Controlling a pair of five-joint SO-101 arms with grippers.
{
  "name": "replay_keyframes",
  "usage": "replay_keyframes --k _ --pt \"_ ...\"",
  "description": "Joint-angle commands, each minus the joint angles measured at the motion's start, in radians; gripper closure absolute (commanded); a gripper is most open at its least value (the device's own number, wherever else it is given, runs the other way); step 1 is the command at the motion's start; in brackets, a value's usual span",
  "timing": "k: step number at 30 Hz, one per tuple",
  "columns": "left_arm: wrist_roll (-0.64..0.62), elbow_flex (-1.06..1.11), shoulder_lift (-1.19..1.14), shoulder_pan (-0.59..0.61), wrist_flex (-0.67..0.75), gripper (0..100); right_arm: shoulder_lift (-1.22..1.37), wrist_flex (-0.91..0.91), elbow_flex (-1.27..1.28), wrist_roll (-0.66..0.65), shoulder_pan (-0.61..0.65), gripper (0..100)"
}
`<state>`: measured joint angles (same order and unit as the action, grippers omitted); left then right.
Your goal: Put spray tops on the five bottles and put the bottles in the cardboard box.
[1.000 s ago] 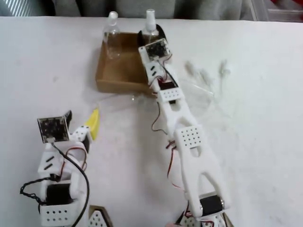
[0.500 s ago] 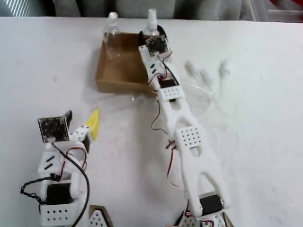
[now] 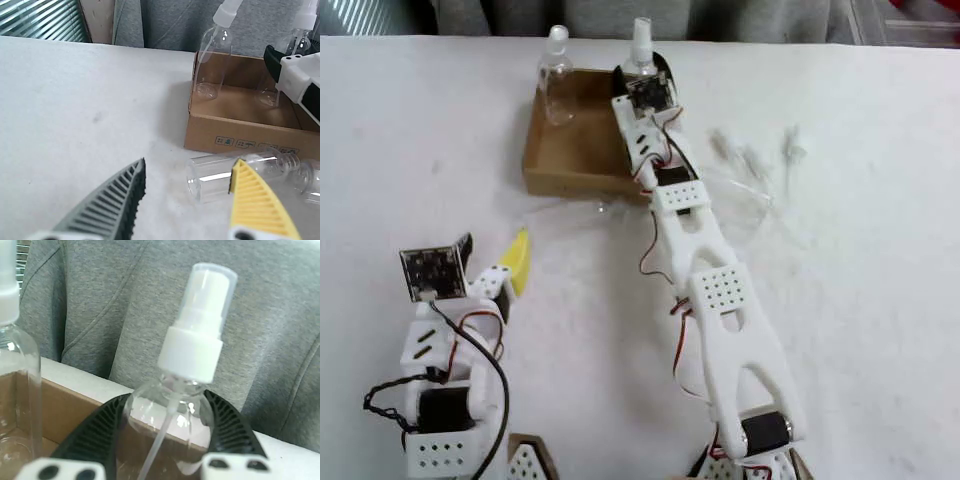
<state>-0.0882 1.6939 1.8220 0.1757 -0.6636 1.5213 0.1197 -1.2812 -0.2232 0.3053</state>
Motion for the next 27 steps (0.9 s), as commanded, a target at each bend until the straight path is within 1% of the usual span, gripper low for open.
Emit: replay_keyframes --k 1,3,6,8,11,18,22,27 --pt "0.0 0.0 0.007 0.008 0.012 72 -0.022 -0.015 -0.04 0.012 0.007 87.2" --pt "0.0 0.0 0.007 0.008 0.012 72 -0.025 -0.044 -0.041 0.014 0.007 86.5" --pt "0.0 0.0 0.007 0.008 0.012 72 -0.025 -0.07 -0.041 0.014 0.008 79.5" --pt "0.0 0.0 0.007 0.008 0.012 72 -0.025 -0.07 -0.041 0.038 0.008 76.7" --pt "0.0 0.0 0.007 0.008 0.012 72 -0.028 -0.101 -0.066 0.078 0.002 77.2" --pt "0.0 0.0 0.007 0.008 0.014 72 0.004 -0.334 -0.25 0.213 -0.007 77.0" --pt "0.0 0.0 0.007 0.008 0.014 72 0.065 -0.398 -0.384 0.226 -0.007 76.9" --pt "0.0 0.0 0.007 0.008 0.014 72 0.073 -0.403 -0.387 0.226 0.005 76.9"
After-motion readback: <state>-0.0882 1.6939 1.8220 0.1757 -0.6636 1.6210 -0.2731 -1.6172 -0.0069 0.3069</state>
